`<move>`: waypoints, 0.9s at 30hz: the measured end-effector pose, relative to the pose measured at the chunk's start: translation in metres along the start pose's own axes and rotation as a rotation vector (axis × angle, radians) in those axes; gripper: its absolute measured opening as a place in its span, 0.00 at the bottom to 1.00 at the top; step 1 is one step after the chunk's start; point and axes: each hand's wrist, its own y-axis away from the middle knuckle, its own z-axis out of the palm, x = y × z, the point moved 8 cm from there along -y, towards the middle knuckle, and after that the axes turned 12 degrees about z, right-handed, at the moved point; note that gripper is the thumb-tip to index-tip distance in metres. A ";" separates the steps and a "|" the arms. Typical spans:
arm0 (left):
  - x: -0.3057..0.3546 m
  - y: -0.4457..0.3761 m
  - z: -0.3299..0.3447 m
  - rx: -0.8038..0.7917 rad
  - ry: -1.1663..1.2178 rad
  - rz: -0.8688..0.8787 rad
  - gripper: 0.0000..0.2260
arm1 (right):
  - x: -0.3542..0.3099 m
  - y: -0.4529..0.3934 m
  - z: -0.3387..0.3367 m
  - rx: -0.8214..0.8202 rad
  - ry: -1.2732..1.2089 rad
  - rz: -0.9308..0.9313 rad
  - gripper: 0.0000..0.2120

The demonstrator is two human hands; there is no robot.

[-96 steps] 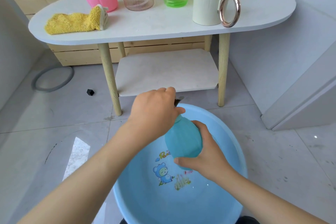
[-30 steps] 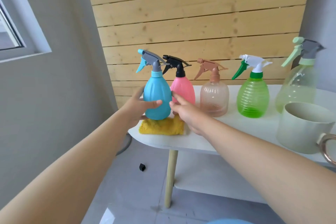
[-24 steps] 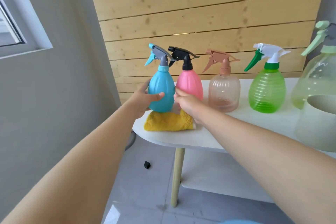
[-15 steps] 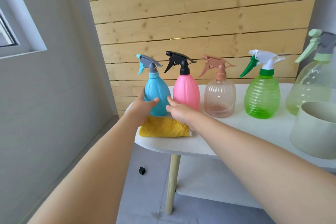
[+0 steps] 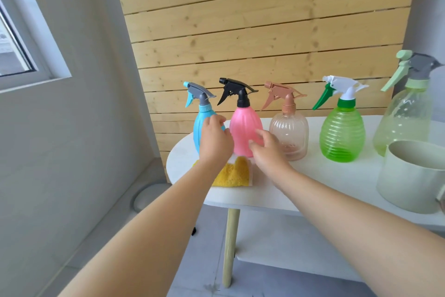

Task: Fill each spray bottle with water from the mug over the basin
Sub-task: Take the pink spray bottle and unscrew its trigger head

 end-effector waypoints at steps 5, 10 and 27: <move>0.010 -0.008 0.043 -0.312 -0.032 -0.159 0.21 | 0.009 -0.019 0.009 -0.121 -0.019 0.104 0.39; 0.014 -0.007 0.046 -0.389 -0.068 -0.177 0.23 | 0.007 -0.020 0.006 -0.210 -0.117 0.221 0.28; 0.023 0.013 0.014 -0.247 0.218 -0.295 0.29 | 0.004 0.003 -0.005 -0.186 -0.235 0.157 0.22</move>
